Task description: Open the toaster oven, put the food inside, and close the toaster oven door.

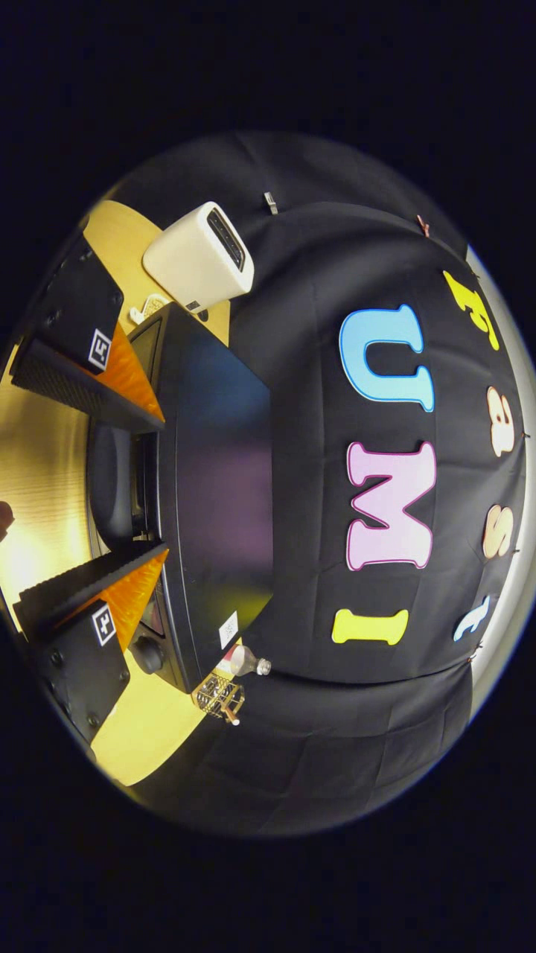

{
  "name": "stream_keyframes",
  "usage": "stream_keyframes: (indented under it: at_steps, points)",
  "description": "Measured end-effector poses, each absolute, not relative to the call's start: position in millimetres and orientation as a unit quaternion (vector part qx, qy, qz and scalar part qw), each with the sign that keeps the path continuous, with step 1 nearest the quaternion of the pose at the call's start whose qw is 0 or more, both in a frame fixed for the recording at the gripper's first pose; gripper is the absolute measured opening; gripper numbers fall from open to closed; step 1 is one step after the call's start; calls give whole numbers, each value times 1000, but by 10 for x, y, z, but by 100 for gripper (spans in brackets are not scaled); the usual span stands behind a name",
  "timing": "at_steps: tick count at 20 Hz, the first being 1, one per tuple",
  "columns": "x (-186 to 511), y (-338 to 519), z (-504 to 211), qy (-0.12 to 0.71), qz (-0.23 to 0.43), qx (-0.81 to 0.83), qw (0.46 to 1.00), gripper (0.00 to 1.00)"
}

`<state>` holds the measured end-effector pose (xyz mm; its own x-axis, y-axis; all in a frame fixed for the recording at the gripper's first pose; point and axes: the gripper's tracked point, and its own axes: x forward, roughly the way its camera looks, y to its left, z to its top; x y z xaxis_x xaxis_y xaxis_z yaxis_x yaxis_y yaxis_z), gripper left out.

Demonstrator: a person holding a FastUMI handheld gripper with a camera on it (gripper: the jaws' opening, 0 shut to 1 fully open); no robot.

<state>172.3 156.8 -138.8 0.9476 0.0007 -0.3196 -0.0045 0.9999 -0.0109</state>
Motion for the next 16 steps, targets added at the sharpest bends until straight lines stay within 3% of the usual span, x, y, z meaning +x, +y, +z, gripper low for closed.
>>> stream_keyframes:
  at_steps: [16]
  points:
    - [863,1539,-1808,204,12,1,979,97]
